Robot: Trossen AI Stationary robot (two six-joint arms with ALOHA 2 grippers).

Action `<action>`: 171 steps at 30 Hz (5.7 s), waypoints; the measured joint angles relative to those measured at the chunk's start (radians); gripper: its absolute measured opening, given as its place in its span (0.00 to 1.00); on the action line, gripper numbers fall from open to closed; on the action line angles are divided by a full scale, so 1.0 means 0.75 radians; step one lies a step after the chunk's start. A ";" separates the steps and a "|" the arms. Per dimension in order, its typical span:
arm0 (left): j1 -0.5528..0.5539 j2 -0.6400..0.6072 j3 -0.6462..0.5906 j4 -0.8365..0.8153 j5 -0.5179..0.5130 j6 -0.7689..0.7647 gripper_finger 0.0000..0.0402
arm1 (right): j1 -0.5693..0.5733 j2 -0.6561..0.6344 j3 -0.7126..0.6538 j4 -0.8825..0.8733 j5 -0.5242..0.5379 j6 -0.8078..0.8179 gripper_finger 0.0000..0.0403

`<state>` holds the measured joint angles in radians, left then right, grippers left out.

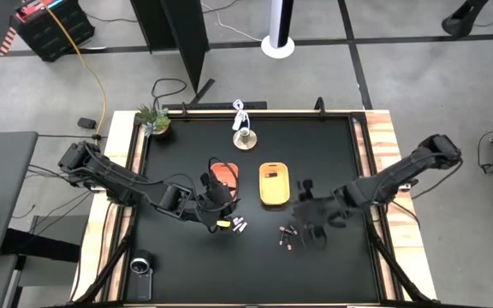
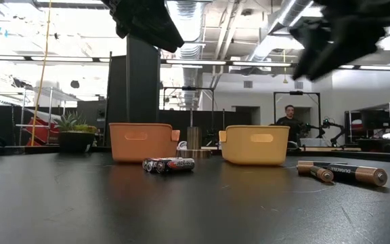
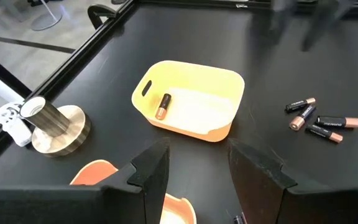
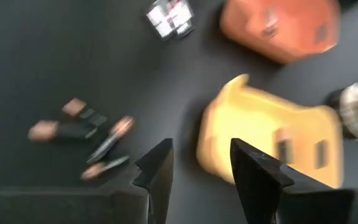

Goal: Sort batteries
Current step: Put the black battery into the yellow bin

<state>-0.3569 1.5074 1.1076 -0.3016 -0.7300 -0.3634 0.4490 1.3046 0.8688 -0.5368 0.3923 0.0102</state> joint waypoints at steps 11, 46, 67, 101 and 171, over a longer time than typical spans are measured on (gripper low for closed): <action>0.000 0.000 0.000 0.000 0.000 0.003 0.39 | 0.237 0.216 0.000 -0.023 -0.001 0.412 0.43; -0.016 0.000 0.000 0.003 -0.001 0.016 0.39 | 0.113 0.472 -0.001 0.072 -0.106 0.674 0.43; -0.016 0.000 0.000 0.002 -0.001 0.028 0.39 | 0.036 0.476 -0.010 -0.013 -0.107 0.639 0.43; -0.016 0.000 0.000 0.006 -0.001 0.025 0.39 | -0.004 0.400 -0.064 0.100 -0.219 0.624 0.00; -0.077 0.135 -0.001 -0.049 0.124 -0.180 0.39 | -0.154 0.158 0.213 -0.080 -0.105 -0.131 0.41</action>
<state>-0.4149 1.6087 1.1069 -0.3382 -0.6366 -0.4984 0.3339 1.4228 1.0286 -0.5964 0.3138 -0.0883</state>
